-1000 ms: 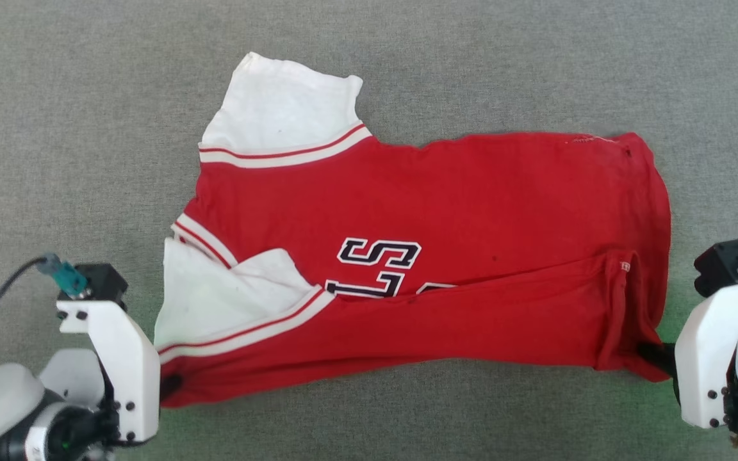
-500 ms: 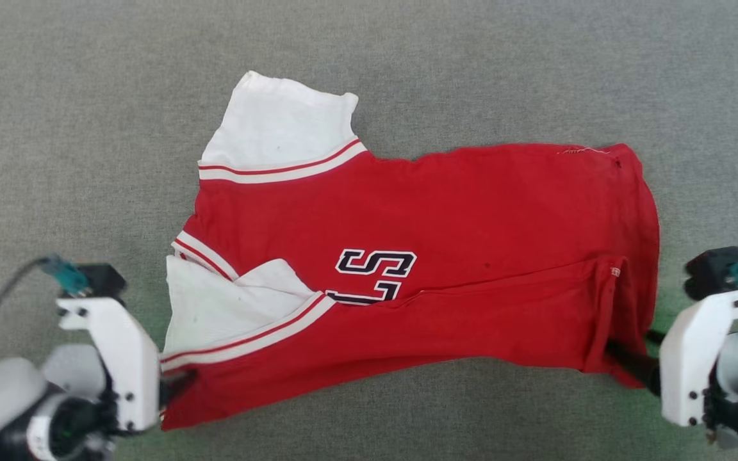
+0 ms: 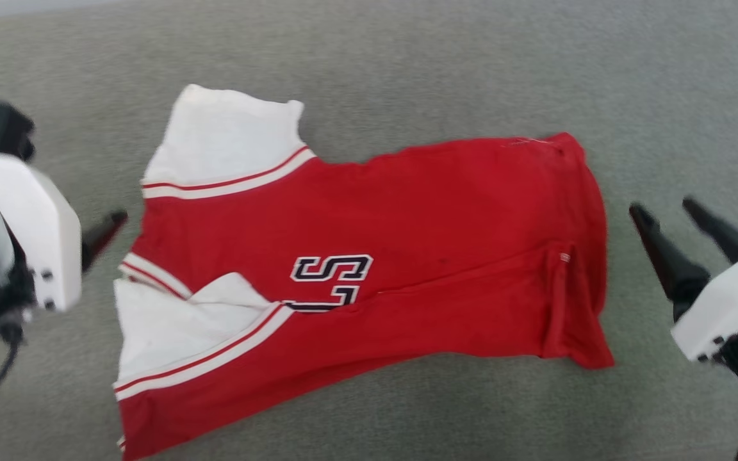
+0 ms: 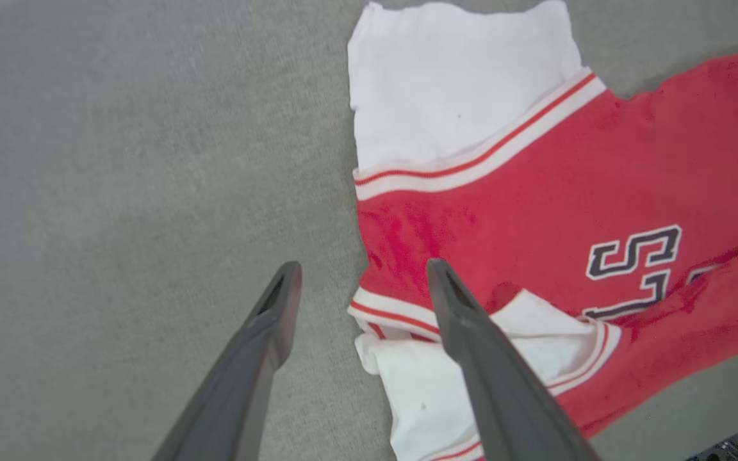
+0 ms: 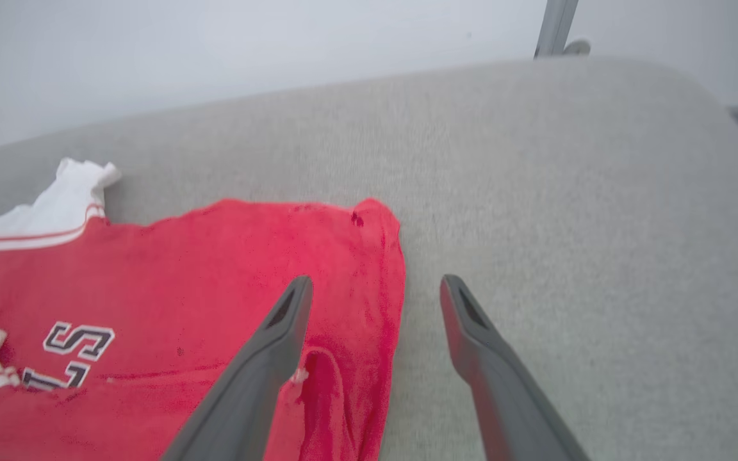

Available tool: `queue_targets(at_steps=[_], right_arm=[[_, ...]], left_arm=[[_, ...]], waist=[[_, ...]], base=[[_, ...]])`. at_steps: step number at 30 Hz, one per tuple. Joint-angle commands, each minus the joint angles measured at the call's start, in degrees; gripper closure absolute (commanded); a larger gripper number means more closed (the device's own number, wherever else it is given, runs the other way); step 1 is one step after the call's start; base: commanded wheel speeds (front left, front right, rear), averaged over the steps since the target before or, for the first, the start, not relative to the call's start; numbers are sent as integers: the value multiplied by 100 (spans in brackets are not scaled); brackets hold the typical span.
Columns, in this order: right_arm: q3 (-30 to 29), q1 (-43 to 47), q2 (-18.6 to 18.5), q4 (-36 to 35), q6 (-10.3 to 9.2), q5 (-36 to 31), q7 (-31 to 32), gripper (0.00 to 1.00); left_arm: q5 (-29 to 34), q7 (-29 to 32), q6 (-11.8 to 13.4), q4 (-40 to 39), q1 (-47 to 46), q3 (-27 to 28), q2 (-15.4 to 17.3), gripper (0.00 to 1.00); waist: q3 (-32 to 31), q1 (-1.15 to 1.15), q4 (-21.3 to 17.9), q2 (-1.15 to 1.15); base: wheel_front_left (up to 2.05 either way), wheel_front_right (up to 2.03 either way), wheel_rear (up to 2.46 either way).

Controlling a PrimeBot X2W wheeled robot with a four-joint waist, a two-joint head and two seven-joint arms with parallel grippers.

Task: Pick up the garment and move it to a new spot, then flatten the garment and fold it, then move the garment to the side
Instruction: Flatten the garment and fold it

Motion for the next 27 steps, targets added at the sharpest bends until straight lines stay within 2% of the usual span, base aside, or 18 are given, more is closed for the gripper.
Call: queue_targets(at_steps=[1, 7, 12, 19, 23, 27], right_arm=[[22, -106, 50, -38, -3, -76, -223, 0], [134, -469, 410, 179, -3, -480, -1989, 0], [577, -604, 484, 540, -3, -503, -2788, 0], [880, -759, 581, 906, -3, -365, -3298, 0], [1004, -886, 594, 1019, -3, -311, -3259, 0], [1079, -1071, 542, 1120, -3, -232, -3067, 0]], left_arm=[[80, -19, -94, 79, -129, 17, -85, 0], [481, 47, -698, 1062, -869, 96, -463, 0], [584, 263, -1037, 2118, -1340, 66, -801, 0], [656, 622, -1304, 3442, -1780, -43, -1233, 0], [765, 873, -1324, 4062, -1894, -203, -1450, 0], [795, 1131, -1236, 4631, -1870, -361, -1667, 0]], waist=[[111, 0, -189, 0], [354, 0, -687, 0], [543, 0, -1067, 0], [779, 0, -1347, 0], [875, 0, -1400, 0], [942, 0, -1403, 0]], base=[[0, 0, 0], [0, 0, 0], [0, 0, 0], [0, 0, 0], [0, 0, 0], [0, 0, 0]])
